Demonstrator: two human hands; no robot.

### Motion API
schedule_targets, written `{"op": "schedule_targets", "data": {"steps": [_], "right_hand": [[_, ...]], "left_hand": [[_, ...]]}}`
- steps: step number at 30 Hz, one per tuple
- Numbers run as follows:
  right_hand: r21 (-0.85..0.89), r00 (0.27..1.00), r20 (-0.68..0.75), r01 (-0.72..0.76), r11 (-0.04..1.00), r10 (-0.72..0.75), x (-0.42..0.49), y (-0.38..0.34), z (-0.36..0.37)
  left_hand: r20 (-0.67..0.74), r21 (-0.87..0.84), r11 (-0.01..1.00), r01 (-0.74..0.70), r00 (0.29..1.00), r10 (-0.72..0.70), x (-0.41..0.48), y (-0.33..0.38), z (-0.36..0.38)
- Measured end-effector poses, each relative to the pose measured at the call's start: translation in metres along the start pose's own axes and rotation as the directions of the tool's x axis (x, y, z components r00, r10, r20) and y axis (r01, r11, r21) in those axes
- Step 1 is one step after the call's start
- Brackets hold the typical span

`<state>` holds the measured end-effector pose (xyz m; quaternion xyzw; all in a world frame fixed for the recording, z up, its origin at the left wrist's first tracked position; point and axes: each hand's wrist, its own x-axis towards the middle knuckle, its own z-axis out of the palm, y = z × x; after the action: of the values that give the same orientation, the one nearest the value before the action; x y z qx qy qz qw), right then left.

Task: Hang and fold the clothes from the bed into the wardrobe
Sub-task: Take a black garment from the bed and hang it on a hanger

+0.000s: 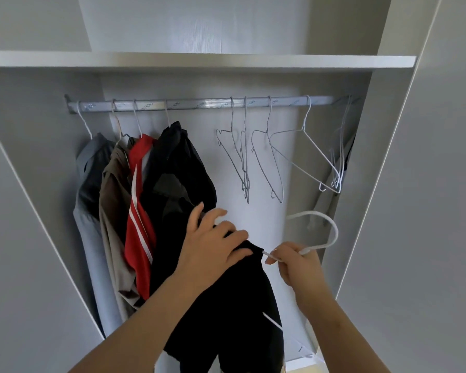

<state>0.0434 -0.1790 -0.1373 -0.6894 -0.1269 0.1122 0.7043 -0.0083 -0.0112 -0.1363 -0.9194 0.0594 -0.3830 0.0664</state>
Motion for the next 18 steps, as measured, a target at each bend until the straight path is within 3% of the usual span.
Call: {"op": "schedule_targets", "data": {"steps": [4,6,8,9,13,18], "right_hand": [[-0.195,0.956,-0.180,0.198,0.961,-0.233,0.002,-0.004,-0.002],[-0.341,0.865,-0.266,0.328,0.881,-0.425,0.001,-0.007,-0.001],[-0.406,0.780,-0.321,0.399,0.822,-0.537,-0.003,-0.004,0.003],[-0.396,0.781,-0.310,0.412,0.820,-0.542,-0.004,0.001,0.004],[-0.313,0.949,-0.052,0.281,0.907,-0.312,-0.004,0.020,0.016],[-0.419,0.935,0.137,0.354,0.836,-0.327,0.001,0.028,0.021]], "left_hand": [[0.019,-0.157,0.987,0.045,0.999,-0.043,0.003,0.004,-0.002],[0.057,-0.229,0.949,0.215,0.976,-0.208,0.003,0.010,-0.006],[0.124,-0.287,0.865,0.413,0.911,-0.393,0.007,0.012,-0.009],[0.144,-0.304,0.825,0.476,0.879,-0.454,0.011,0.012,-0.010],[0.152,-0.354,0.788,0.504,0.862,-0.484,0.024,0.015,-0.017],[0.142,-0.441,0.733,0.518,0.846,-0.513,0.029,0.014,-0.026]]}}
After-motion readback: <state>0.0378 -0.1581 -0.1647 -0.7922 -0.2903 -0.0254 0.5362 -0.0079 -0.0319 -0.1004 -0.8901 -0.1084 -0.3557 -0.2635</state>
